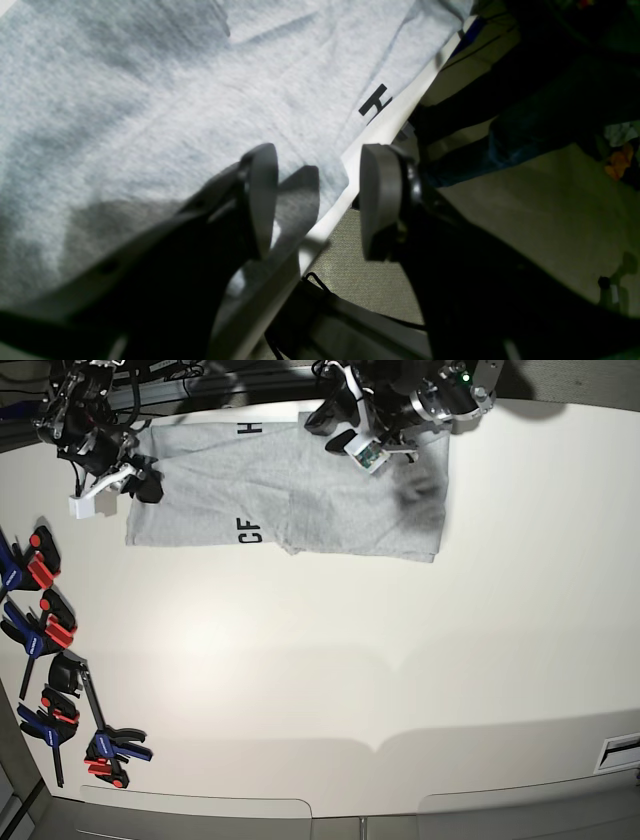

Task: Fold the T-shirt properly
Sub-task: 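Smooth the folded shirt with both grippers and release it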

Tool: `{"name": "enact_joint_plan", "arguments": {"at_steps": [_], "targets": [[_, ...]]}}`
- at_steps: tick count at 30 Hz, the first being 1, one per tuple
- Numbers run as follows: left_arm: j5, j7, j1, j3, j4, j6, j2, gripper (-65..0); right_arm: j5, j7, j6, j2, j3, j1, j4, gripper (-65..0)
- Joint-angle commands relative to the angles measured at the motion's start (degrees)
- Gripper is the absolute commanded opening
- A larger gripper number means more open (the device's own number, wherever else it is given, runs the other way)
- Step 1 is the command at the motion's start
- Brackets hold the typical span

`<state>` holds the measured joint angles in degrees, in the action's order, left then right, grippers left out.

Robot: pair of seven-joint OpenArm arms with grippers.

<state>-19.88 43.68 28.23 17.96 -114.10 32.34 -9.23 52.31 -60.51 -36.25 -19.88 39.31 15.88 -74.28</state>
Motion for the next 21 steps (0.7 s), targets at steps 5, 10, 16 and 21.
{"name": "enact_joint_plan", "arguments": {"at_steps": [5, 10, 16, 21], "targets": [[-1.2, -1.8, 0.0, 0.1, -1.2, 0.2, 0.2, -40.1, -0.9, -0.2, 0.0, -0.9, 0.1, -2.0, -0.5, -65.0], [-1.2, -1.5, 0.2, 0.1, -4.2, 0.2, 0.2, -40.1, -0.9, -0.5, -0.4, -0.9, 0.1, -5.4, -0.5, -65.0], [2.5, -1.2, 0.2, 0.1, -8.3, -0.1, 0.2, -43.2, -0.9, -3.0, -0.5, -0.9, 0.1, -8.8, -0.5, -65.0], [14.2, -1.3, 0.2, 0.1, -8.4, -7.3, 0.1, -64.7, -1.1, -3.0, -0.5, -0.9, 0.1, -9.1, -0.5, -65.0]]}}
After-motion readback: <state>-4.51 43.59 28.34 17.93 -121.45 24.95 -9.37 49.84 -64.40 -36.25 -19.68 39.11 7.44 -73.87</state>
